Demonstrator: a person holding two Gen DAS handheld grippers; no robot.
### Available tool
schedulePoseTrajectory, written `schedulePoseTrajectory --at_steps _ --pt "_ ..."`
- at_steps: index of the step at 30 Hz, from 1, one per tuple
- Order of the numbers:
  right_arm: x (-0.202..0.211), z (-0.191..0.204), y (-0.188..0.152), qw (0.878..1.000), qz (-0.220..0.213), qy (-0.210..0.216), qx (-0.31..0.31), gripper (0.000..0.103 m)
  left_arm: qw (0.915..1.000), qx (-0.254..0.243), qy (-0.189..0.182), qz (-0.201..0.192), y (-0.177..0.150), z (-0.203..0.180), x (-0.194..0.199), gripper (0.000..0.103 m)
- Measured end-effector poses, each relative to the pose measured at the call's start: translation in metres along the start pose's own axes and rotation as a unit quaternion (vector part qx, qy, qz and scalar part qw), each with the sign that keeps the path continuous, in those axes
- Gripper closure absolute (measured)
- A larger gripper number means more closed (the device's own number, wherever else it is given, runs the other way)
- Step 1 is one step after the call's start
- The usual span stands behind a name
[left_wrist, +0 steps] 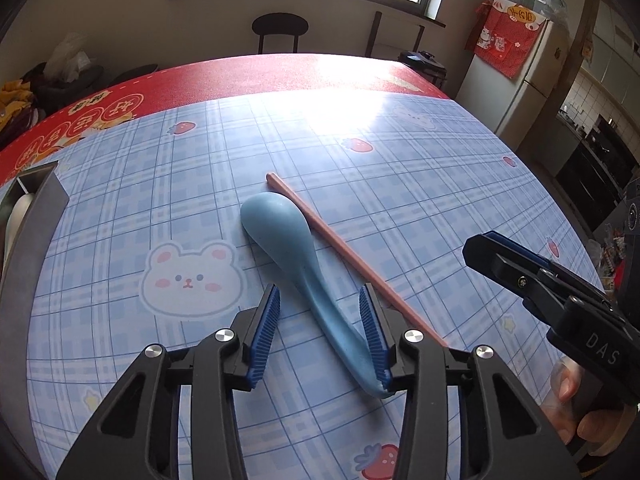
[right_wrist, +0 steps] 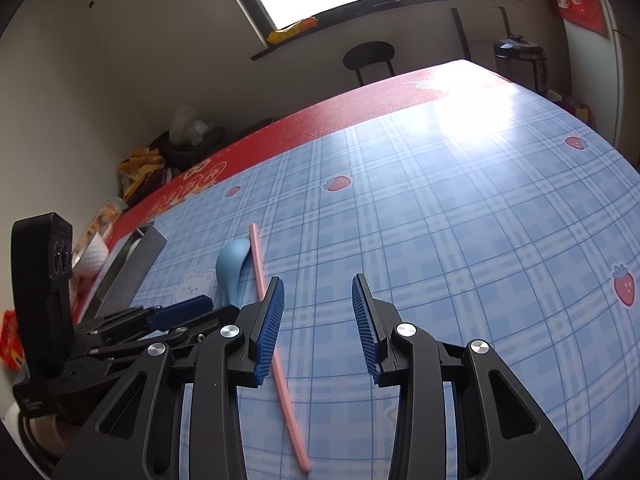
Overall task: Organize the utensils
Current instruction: 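Move the left tool over the blue spoon and grasp its handle, then grasp the pink chopstick with the right tool while the left tool holds the blue spoon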
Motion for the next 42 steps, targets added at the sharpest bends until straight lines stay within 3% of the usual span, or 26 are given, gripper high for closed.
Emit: schedulePoseTrajectory --at_steps 5,8,20,26,34,42 --pt "0.000 -0.002 0.001 1.000 -0.001 0.004 -0.004 0.068 0.9995 -0.010 0.029 0.003 0.004 0.002 -0.004 0.083" --pt "0.001 -0.003 0.000 1.000 -0.002 0.006 -0.006 0.068 0.9997 -0.016 0.017 0.009 0.003 0.006 -0.002 0.089" --pt "0.003 -0.003 -0.001 1.000 -0.003 0.011 -0.004 0.068 0.9950 -0.087 0.037 0.033 -0.032 0.018 0.029 0.089" --pt "0.002 0.000 0.000 1.000 0.000 0.012 0.001 0.068 0.9944 -0.102 0.027 0.010 -0.049 0.022 0.040 0.089" --pt "-0.003 0.016 -0.001 0.999 0.009 0.010 0.035 0.068 0.9976 -0.068 0.000 -0.011 -0.055 0.034 0.050 0.089" --pt "-0.013 0.041 -0.007 0.993 0.031 -0.032 0.105 0.068 0.9965 -0.060 0.021 -0.053 -0.057 0.036 0.067 0.090"
Point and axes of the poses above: each gripper's, at about its wrist camera, not at the fingertips, and x roughly against the way its jaws point, z to its left, y to its top, the point moved 1 cm from there along -x, roughly the way its jaws point, and after that the axes turned 10 degrees about -y, right-handed, at the moved point
